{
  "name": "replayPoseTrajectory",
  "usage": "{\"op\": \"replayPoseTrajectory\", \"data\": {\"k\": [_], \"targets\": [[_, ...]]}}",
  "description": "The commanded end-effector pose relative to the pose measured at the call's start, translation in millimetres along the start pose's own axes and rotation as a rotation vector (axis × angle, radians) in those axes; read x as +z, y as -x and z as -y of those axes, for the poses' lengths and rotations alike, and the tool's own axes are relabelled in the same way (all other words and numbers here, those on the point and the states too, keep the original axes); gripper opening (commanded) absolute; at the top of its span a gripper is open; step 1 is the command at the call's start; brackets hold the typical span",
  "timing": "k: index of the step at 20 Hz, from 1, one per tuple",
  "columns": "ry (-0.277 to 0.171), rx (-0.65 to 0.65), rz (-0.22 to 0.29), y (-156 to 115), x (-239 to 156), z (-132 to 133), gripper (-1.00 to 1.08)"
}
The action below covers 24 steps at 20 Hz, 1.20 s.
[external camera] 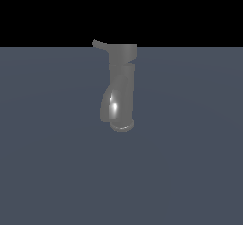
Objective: Turn on the faucet by rotating a designated handle.
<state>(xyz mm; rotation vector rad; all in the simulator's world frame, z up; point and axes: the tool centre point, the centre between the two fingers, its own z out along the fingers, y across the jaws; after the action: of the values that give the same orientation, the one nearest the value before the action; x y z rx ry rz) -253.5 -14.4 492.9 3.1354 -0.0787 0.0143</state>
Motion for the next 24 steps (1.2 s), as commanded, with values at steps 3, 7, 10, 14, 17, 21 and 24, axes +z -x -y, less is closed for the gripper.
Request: {"op": "replayPoseTrajectory", "data": {"k": [3,7,10,14,17,21,24], "targets": [[0.004,-0.006,0.001,-0.6,-0.1,1.0,-1.0],[0.029,-0.047,0.005,-3.5,-0.8,7.3,-1.0],[0.038,-0.065,0.007,-3.5,-1.2,9.2,-1.0],[0.035,-0.059,0.007,-4.0,-1.1,8.9,-1.0],[0.03,-0.044,0.007,-7.3,-0.5,9.5,-1.0],[0.017,-0.009,0.008,-15.2,1.1,11.2,-1.0],[0.004,0.029,0.01,-23.7,3.0,12.8,-1.0]]}}
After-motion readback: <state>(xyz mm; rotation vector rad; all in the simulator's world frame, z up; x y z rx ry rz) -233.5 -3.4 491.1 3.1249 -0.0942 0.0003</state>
